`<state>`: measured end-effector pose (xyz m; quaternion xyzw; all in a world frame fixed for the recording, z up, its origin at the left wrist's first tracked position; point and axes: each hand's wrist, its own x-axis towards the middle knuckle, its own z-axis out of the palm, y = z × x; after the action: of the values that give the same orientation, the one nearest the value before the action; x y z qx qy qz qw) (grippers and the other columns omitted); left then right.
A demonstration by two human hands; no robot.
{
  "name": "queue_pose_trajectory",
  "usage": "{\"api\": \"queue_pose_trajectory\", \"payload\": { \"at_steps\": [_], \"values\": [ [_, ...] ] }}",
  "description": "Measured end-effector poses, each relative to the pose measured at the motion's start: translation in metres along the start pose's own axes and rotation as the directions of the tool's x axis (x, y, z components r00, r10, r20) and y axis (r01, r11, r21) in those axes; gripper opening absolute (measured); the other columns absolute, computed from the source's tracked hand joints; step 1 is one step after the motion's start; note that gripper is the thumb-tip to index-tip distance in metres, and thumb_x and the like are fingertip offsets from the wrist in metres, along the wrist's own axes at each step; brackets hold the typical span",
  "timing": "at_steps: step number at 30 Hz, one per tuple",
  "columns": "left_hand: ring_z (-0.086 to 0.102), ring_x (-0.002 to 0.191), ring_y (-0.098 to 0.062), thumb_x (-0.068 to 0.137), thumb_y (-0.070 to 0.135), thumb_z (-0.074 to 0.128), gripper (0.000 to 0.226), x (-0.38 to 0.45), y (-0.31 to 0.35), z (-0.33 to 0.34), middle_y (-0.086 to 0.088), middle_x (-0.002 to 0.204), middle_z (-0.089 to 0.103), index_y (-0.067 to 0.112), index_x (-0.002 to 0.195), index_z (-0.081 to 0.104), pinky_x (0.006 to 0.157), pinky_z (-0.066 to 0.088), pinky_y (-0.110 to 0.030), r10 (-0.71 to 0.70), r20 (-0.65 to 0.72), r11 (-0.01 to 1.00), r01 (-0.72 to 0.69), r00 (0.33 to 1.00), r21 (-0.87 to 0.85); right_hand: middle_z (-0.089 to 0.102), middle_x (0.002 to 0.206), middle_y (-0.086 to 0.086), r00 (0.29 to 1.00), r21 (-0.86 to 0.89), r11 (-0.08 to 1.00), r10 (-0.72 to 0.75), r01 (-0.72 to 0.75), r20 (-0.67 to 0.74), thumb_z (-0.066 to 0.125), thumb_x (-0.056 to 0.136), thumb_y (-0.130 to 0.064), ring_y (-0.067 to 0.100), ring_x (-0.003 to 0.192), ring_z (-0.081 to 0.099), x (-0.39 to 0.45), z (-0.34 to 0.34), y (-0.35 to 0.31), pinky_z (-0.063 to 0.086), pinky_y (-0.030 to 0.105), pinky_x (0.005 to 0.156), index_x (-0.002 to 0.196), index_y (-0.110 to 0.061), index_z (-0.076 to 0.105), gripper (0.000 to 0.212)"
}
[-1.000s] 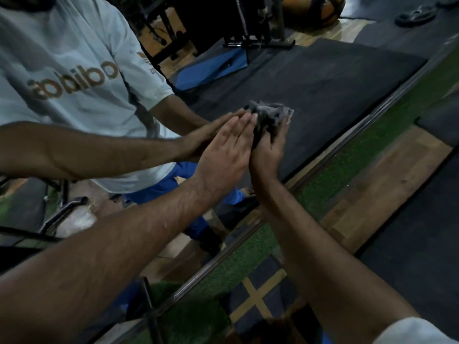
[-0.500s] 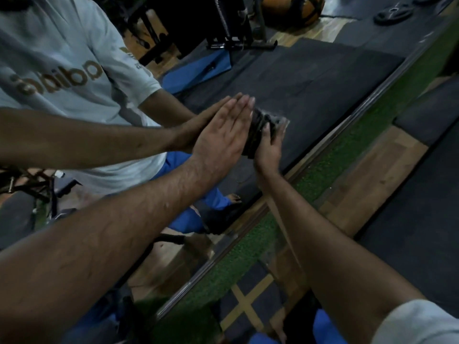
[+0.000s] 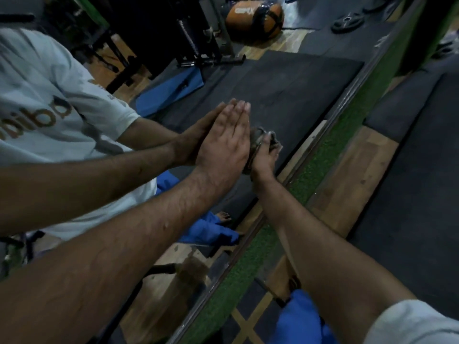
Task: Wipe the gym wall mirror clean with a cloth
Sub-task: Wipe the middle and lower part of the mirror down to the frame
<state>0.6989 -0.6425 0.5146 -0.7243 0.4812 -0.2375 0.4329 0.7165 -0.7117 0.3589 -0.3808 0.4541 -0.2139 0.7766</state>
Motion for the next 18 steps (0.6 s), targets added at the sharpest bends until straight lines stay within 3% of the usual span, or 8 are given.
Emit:
{"api": "queue_pose_trajectory", "payload": {
  "at_steps": [1, 3, 6, 8, 11, 13, 15, 18],
  "values": [
    [-0.009, 0.154, -0.041, 0.104, 0.037, 0.033, 0.075, 0.004, 0.001, -0.003, -0.029, 0.164, -0.007, -0.010, 0.155, 0.005, 0.121, -0.012, -0.051, 0.013, 0.017, 1.000, -0.013, 1.000, 0.004, 0.013, 0.173, 0.012, 0.996, 0.054, 0.995, 0.085, -0.085, -0.001, 0.035, 0.101, -0.073, 0.034, 0.157, 0.025, 0.007, 0.001, -0.008, 0.031, 0.052, 0.125, 0.167, -0.022, 0.015, 0.086],
    [-0.010, 0.154, -0.041, 0.105, 0.036, 0.035, 0.075, 0.015, 0.004, -0.006, -0.028, 0.165, -0.007, -0.011, 0.154, 0.004, 0.121, -0.012, -0.052, 0.032, 0.025, 0.999, -0.031, 0.999, -0.014, 0.016, 0.172, 0.012, 0.999, 0.074, 0.996, 0.052, -0.051, -0.014, 0.033, 0.102, -0.072, 0.033, 0.155, 0.027, 0.018, 0.002, -0.030, 0.029, 0.048, 0.126, 0.165, -0.021, 0.026, 0.081],
    [-0.007, 0.154, -0.040, 0.107, 0.031, 0.032, 0.069, 0.031, 0.003, -0.010, -0.027, 0.165, -0.004, -0.012, 0.154, 0.006, 0.122, -0.011, -0.051, 0.012, 0.018, 0.996, -0.010, 1.000, -0.085, 0.008, 0.176, 0.007, 0.932, -0.122, 0.926, -0.347, 0.359, 0.105, 0.025, 0.110, -0.060, 0.020, 0.162, 0.005, 0.023, 0.002, -0.049, 0.001, 0.027, 0.128, 0.167, -0.017, 0.018, 0.072],
    [-0.006, 0.154, -0.040, 0.107, 0.030, 0.031, 0.069, 0.038, 0.002, -0.011, -0.027, 0.165, -0.003, -0.012, 0.154, 0.003, 0.122, -0.010, -0.051, 0.007, -0.011, 0.996, -0.008, 1.000, -0.094, 0.010, 0.175, 0.003, 0.877, -0.101, 0.872, -0.468, 0.478, 0.113, 0.026, 0.107, -0.060, 0.016, 0.162, 0.006, 0.029, -0.001, -0.033, 0.005, 0.029, 0.130, 0.166, -0.018, 0.018, 0.073],
    [-0.009, 0.155, -0.037, 0.107, 0.031, 0.016, 0.065, 0.046, 0.004, -0.013, -0.024, 0.166, -0.008, -0.009, 0.155, -0.003, 0.124, -0.010, -0.048, 0.017, 0.027, 0.991, -0.014, 0.999, -0.135, 0.024, 0.172, 0.008, 0.985, 0.013, 0.987, -0.161, 0.162, -0.058, 0.034, 0.096, -0.065, 0.028, 0.156, 0.029, 0.047, -0.003, -0.003, 0.028, 0.046, 0.127, 0.166, -0.027, 0.021, 0.080],
    [-0.007, 0.156, -0.031, 0.106, 0.031, 0.008, 0.062, 0.054, 0.004, -0.015, -0.018, 0.168, -0.006, -0.002, 0.157, -0.003, 0.125, -0.011, -0.044, -0.020, -0.002, 0.962, 0.019, 1.000, -0.271, 0.032, 0.167, 0.013, 0.997, 0.104, 0.994, 0.037, -0.029, -0.074, 0.038, 0.102, -0.060, 0.036, 0.148, 0.041, 0.063, -0.003, -0.008, 0.039, 0.053, 0.120, 0.165, -0.025, 0.025, 0.073],
    [-0.009, 0.155, -0.032, 0.107, 0.033, 0.019, 0.065, 0.068, 0.008, -0.016, -0.019, 0.168, -0.006, -0.002, 0.157, -0.002, 0.123, -0.015, -0.046, 0.020, -0.020, 0.969, -0.024, 1.000, -0.244, 0.040, 0.163, 0.012, 0.998, 0.119, 0.993, 0.004, 0.004, -0.064, 0.041, 0.107, -0.053, 0.034, 0.145, 0.045, 0.086, -0.003, -0.029, 0.038, 0.047, 0.121, 0.161, -0.020, 0.035, 0.064],
    [-0.009, 0.154, -0.038, 0.106, 0.030, 0.030, 0.068, 0.090, 0.007, -0.024, -0.026, 0.166, -0.006, -0.006, 0.156, 0.001, 0.121, -0.012, -0.050, 0.104, 0.001, 0.974, -0.102, 0.995, -0.200, 0.036, 0.167, 0.003, 0.982, -0.002, 0.982, -0.190, 0.190, 0.006, 0.042, 0.091, -0.078, 0.023, 0.155, 0.033, 0.110, -0.005, -0.043, 0.026, 0.037, 0.126, 0.154, -0.046, 0.035, 0.072]
  ]
}}
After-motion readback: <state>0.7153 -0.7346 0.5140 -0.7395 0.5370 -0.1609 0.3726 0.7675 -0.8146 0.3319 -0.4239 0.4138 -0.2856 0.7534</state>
